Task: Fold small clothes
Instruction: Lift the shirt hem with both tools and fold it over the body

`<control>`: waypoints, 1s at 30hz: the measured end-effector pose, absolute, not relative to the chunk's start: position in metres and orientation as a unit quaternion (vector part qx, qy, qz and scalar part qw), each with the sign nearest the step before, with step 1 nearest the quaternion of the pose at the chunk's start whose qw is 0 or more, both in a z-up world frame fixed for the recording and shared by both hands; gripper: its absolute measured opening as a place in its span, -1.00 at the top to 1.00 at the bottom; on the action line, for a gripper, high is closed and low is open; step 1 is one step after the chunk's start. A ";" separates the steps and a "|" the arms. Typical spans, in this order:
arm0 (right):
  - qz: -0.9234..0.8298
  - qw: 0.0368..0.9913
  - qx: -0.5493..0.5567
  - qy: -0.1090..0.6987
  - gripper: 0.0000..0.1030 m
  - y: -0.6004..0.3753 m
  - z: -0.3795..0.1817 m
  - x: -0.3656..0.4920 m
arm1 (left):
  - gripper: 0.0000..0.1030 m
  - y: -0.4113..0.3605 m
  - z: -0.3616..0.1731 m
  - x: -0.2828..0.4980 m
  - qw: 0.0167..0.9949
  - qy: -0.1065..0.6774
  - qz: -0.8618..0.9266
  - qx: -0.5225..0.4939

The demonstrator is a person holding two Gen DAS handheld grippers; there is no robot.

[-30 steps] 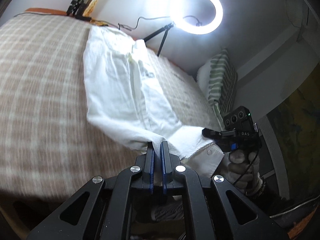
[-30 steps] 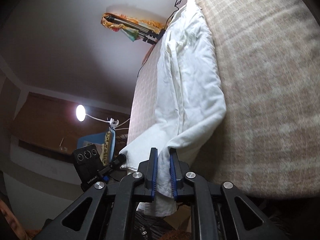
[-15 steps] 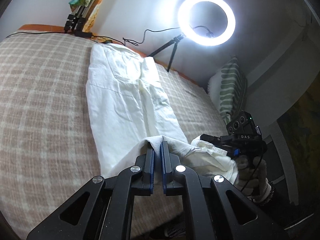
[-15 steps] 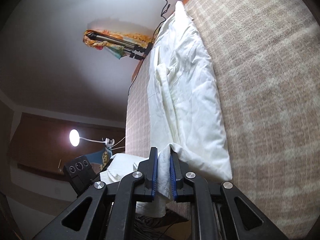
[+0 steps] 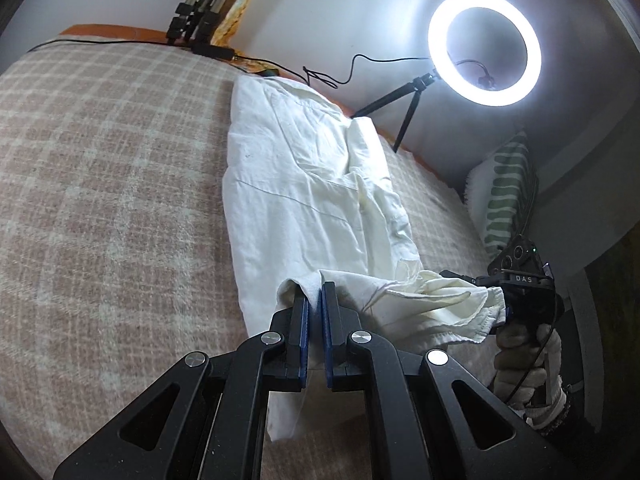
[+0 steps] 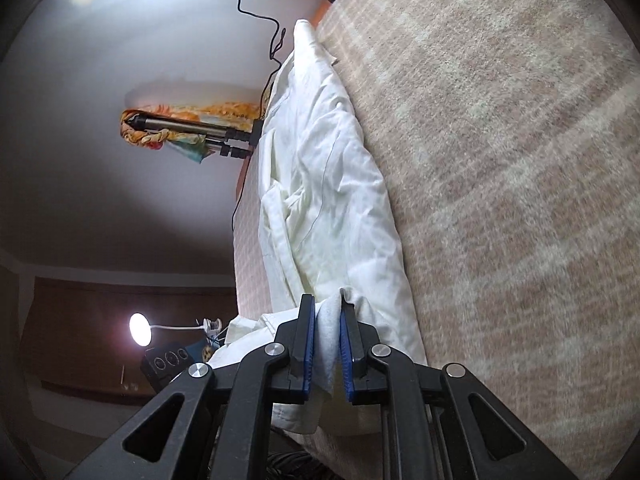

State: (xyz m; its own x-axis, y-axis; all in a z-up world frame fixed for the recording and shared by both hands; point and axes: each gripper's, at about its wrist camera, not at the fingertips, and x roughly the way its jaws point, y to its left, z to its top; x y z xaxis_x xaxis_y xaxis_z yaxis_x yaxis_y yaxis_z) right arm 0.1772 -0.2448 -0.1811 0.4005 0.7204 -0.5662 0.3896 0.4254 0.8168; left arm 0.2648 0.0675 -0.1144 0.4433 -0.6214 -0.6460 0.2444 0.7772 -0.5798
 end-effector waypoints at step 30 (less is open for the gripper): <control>0.127 0.779 0.273 0.550 0.24 -0.235 -0.153 0.210 | 0.00 0.082 -0.121 0.286 0.815 0.484 -0.250 -0.197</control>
